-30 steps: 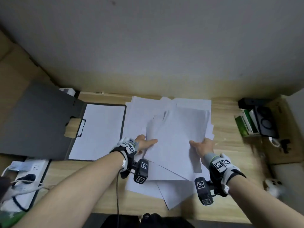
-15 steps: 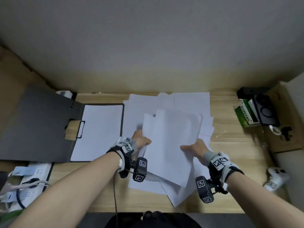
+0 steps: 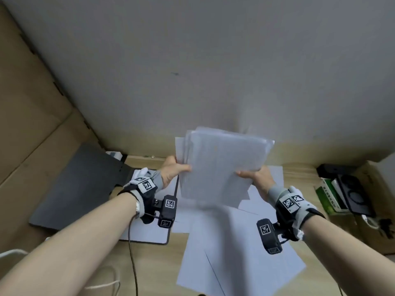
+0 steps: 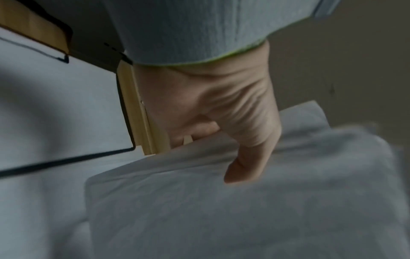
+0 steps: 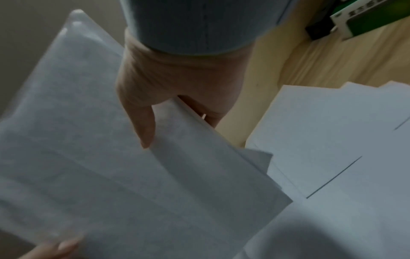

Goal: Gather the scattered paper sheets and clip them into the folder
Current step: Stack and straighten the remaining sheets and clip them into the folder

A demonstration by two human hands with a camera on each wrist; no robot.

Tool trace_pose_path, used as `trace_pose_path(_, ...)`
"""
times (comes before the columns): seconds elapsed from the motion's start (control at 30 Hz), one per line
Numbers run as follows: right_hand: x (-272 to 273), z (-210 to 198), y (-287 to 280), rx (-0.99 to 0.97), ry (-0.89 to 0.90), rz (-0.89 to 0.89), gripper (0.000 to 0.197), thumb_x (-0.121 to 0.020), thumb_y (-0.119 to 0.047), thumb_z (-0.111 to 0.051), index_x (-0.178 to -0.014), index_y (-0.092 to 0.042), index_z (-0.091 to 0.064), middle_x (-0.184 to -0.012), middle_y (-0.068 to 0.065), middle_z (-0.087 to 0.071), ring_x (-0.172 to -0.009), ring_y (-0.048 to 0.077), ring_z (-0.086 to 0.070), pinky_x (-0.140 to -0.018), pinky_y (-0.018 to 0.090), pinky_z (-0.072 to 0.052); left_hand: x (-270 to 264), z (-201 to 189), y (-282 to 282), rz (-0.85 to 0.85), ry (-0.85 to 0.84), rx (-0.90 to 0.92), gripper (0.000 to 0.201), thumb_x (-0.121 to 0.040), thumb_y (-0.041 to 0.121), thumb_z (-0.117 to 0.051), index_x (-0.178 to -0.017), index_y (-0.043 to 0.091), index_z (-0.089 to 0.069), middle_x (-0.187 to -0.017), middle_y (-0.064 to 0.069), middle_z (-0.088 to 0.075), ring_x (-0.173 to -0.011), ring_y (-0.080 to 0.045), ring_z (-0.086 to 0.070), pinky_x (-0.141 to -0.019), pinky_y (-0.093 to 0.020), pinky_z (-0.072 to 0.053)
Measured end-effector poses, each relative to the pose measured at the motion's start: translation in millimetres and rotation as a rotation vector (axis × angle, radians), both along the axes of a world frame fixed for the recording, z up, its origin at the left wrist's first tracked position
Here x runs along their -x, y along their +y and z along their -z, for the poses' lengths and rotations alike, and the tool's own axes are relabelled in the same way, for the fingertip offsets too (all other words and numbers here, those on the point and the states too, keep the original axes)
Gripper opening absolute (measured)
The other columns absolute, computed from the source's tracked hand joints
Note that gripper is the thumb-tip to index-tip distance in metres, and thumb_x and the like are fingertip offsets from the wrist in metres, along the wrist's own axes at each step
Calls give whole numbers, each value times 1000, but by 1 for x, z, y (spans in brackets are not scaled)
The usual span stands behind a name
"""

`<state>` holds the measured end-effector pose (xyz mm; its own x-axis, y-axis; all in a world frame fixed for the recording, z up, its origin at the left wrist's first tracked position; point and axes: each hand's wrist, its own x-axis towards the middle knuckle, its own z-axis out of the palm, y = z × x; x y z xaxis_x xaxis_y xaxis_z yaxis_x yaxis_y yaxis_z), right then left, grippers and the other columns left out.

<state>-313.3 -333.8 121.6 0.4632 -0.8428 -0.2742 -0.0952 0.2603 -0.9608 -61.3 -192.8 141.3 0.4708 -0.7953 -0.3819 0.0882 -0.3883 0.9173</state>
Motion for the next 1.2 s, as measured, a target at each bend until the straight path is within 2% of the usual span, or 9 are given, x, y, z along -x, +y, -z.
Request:
trace_pose_path(0.27,-2,55,37,-16,199,-20,32,-75,12,-74,-106,7,-68,-97,15,-72,-69,11,-69,-59,18,-56,31,53,21,-15,-89,-71,34,-75,-11,-69,-108,0,-69,-107,-14,-71,-98,-21,-65,-87,-29,-51)
trace_pose_path(0.4,-3,60,42,-23,208,-70,34,-73,14,-74,-102,-4,-69,-97,12,-73,-82,22,-70,-69,23,-59,33,62,21,-63,-71,-105,32,-74,-8,-72,-105,0,-71,-104,-12,-72,-99,-22,-67,-89,-30,-52)
trace_pose_path(0.5,-4,59,40,-32,212,-71,35,-71,14,-75,-98,-8,-69,-100,12,-74,-88,26,-70,-81,36,-58,28,61,19,-22,-52,-105,33,-77,-3,-72,-109,1,-68,-103,-9,-70,-96,-24,-68,-77,-26,-53)
trace_pose_path(0.57,-3,59,38,-47,215,-60,35,-70,11,-77,-97,-9,-69,-98,9,-74,-87,25,-70,-79,35,-57,23,65,18,-12,-44,-109,40,-76,1,-74,-114,3,-64,-108,-9,-70,-92,-22,-67,-71,-24,-53)
trace_pose_path(0.7,-1,63,34,-93,215,-38,36,-71,8,-78,-103,-5,-68,-98,9,-76,-88,27,-72,-80,37,-58,15,81,17,19,-92,-179,90,-56,25,-86,-136,10,-47,-136,-9,-57,-120,-25,-58,-100,-40,-50)
trace_pose_path(0.77,2,69,32,-126,214,-48,41,-71,7,-78,-109,-3,-67,-101,12,-76,-93,31,-73,-85,42,-59,14,87,18,89,-83,-285,109,-62,31,-88,-151,12,-28,-152,-6,-39,-138,-26,-42,-112,-41,-37)
trace_pose_path(0.87,8,78,29,-193,204,-80,44,-73,5,-78,-115,-1,-65,-105,14,-75,-96,35,-72,-89,49,-57,20,98,17,204,-23,-423,105,-72,34,-83,-152,8,-21,-150,-11,-41,-134,-25,-47,-111,-36,-37)
trace_pose_path(1.0,15,94,27,-251,279,33,39,-74,4,-76,-111,-4,-65,-101,13,-76,-91,35,-73,-83,45,-59,36,110,16,199,79,-433,64,-79,23,-78,-134,10,-47,-117,-12,-69,-90,-16,-71,-76,-25,-46)
trace_pose_path(1.2,35,138,28,-310,715,40,38,-73,-8,-80,-92,-4,-47,-97,16,-57,-88,31,-57,-66,35,-45,54,127,14,198,5,-518,53,-85,15,-73,-132,6,-51,-122,-11,-58,-103,-21,-56,-78,-27,-45)
